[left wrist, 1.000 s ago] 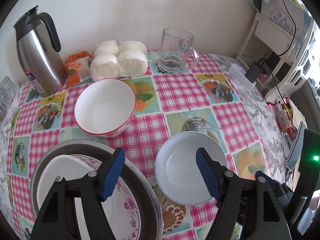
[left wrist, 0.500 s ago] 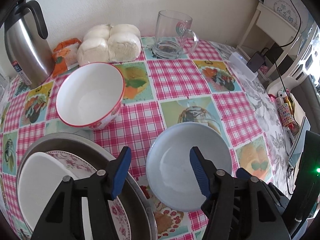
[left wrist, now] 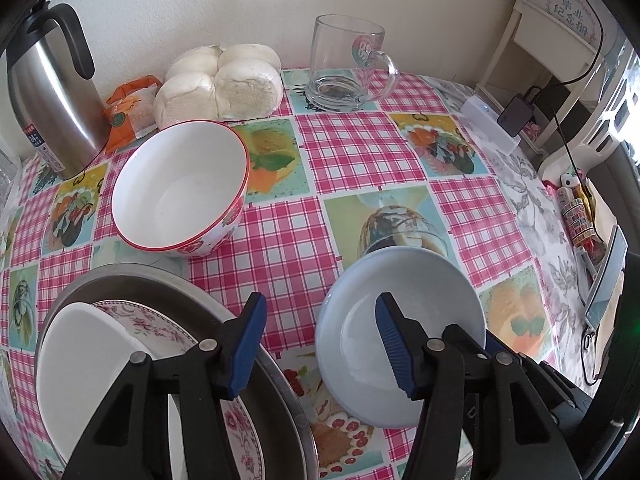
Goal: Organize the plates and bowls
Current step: 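Close the right gripper on the round bowl rim while the left gripper closes beside it, then lift the pale blue round bowl off the table with both grippers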
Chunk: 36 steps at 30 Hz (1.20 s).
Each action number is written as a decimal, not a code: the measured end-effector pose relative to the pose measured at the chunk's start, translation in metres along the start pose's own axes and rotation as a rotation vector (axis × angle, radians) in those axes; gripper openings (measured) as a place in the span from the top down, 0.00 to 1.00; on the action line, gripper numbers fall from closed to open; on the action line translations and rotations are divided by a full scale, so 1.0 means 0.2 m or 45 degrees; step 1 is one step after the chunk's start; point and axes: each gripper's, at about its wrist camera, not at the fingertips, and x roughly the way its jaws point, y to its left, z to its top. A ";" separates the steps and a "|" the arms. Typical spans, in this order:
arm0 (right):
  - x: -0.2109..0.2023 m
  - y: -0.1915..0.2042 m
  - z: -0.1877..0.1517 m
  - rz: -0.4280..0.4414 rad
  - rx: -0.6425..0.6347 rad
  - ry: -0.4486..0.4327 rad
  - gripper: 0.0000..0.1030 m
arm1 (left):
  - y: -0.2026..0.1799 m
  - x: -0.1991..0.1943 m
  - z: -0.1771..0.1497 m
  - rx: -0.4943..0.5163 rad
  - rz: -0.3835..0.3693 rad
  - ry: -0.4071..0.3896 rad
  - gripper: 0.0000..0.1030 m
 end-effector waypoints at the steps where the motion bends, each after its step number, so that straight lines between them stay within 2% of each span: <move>1: 0.00 -0.01 0.00 0.003 0.008 0.002 0.67 | 0.00 0.00 0.00 0.006 0.007 -0.002 0.47; 4: 0.00 -0.02 0.00 -0.008 0.021 -0.001 0.67 | -0.02 0.00 0.00 0.024 -0.026 -0.002 0.58; 8: 0.00 -0.03 0.00 -0.011 0.039 0.001 0.67 | -0.08 -0.01 -0.01 0.077 -0.023 -0.009 0.59; 10: 0.00 -0.03 0.00 -0.010 0.039 0.001 0.67 | -0.08 0.00 -0.01 0.068 -0.038 -0.001 0.63; 14: 0.00 -0.03 -0.01 -0.006 0.045 0.004 0.67 | -0.08 0.05 -0.03 0.056 -0.031 0.030 0.64; 25: 0.02 -0.03 -0.02 0.001 0.050 0.014 0.67 | -0.04 0.16 -0.07 -0.003 -0.084 0.093 0.83; 36: 0.05 -0.04 -0.03 0.058 0.077 0.041 0.67 | -0.04 0.17 -0.07 -0.005 -0.090 0.074 0.85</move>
